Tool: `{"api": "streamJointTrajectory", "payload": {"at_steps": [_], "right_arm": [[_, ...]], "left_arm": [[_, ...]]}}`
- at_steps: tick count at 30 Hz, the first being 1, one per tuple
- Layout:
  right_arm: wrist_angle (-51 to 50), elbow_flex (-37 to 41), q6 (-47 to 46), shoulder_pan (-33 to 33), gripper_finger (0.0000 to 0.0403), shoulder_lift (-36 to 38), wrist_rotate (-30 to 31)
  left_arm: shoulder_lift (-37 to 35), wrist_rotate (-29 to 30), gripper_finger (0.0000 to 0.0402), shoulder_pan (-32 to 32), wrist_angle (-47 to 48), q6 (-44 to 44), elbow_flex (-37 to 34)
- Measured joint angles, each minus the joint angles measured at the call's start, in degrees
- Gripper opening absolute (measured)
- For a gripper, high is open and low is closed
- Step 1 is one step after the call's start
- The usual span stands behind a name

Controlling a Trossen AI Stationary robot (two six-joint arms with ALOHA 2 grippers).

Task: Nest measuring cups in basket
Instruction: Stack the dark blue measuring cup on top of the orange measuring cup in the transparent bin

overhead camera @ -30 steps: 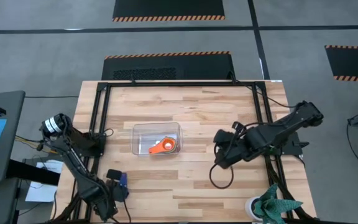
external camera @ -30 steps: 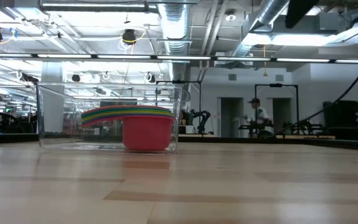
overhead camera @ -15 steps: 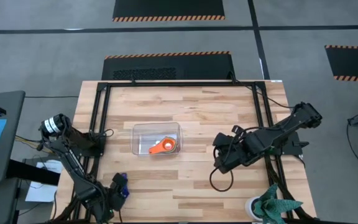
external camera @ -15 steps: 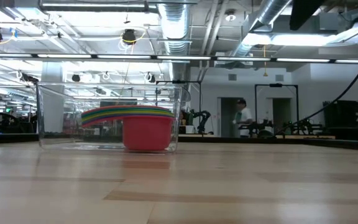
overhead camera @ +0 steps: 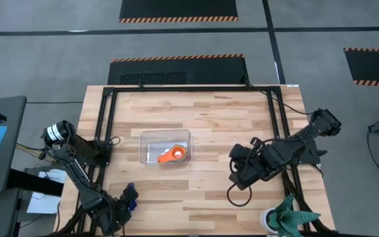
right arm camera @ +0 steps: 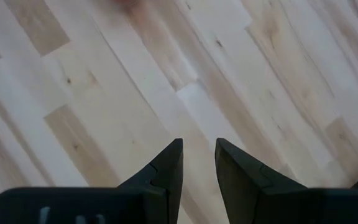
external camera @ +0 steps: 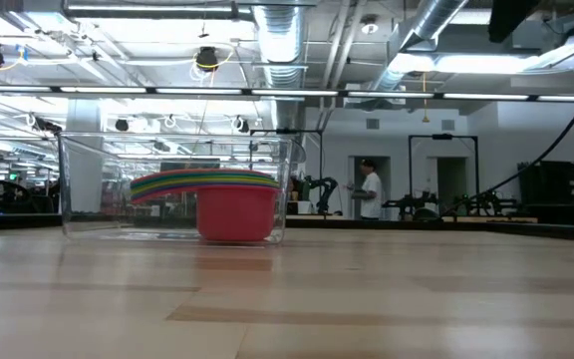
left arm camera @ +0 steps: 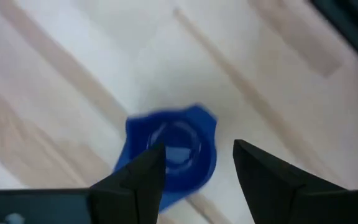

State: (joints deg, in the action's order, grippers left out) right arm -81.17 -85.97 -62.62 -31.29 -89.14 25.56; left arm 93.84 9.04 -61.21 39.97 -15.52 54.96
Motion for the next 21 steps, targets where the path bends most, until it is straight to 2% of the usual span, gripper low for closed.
{"api": "streamJointTrajectory", "payload": {"at_steps": [8, 15, 21], "right_arm": [[-1.31, 0.0, -3.46, -2.04, 0.0118, 0.0, 0.0], [-1.44, 0.0, -5.53, -3.89, 0.0118, 0.0, 0.0], [-1.77, 0.0, -7.47, -4.95, 0.0118, 0.0, 0.0]], "left_arm": [[0.0, -0.2, 0.0178, 0.0, -0.76, 10.8, 0.0], [0.0, -1.2, 0.0178, 0.0, -1.23, 13.71, -0.29], [0.02, -0.81, 0.0178, 0.0, -4.53, 15.49, -5.82]]}}
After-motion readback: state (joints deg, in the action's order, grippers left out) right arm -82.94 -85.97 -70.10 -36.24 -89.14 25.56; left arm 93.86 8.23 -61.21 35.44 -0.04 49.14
